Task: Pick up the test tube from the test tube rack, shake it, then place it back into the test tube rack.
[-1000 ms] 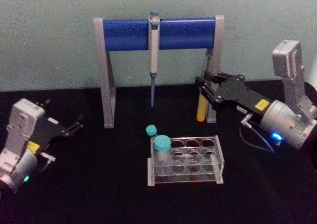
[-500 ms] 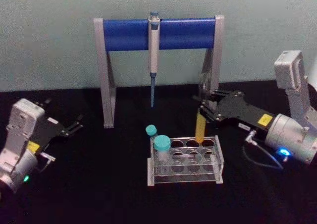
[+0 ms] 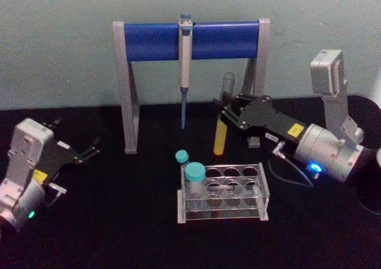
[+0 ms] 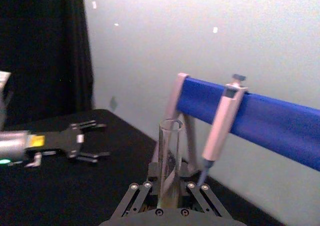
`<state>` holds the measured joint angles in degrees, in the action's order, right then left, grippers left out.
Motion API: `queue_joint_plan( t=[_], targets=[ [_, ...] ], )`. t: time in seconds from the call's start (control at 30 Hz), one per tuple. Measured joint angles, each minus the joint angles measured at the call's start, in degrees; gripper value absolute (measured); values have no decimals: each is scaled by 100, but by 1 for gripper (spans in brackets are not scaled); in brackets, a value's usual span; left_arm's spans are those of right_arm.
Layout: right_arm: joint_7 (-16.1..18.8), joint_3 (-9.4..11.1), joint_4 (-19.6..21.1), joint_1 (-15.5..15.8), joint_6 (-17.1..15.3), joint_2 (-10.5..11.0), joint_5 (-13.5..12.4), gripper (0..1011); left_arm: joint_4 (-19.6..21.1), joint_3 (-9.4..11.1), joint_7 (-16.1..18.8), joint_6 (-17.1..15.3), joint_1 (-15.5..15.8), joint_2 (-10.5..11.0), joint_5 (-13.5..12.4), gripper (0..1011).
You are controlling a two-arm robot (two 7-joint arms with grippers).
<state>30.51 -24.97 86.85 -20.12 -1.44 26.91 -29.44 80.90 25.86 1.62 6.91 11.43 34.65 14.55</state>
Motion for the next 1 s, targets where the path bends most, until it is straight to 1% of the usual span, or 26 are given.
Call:
queue_joint_plan(
  t=[0.13, 0.3, 0.6, 1.0],
  targets=[
    [-210, 13, -181, -84, 82, -90, 164, 232, 0, 0, 0, 0, 0, 0, 0, 1010],
    [-334, 86, -235, -87, 84, -121, 234, 232, 0, 0, 0, 0, 0, 0, 0, 1009],
    [-338, 169, -239, -40, 69, -152, 264, 232, 0, 0, 0, 0, 0, 0, 0, 1010],
    [-304, 211, -218, -30, 44, -183, 276, 232, 0, 0, 0, 0, 0, 0, 0, 1010]
  ],
)
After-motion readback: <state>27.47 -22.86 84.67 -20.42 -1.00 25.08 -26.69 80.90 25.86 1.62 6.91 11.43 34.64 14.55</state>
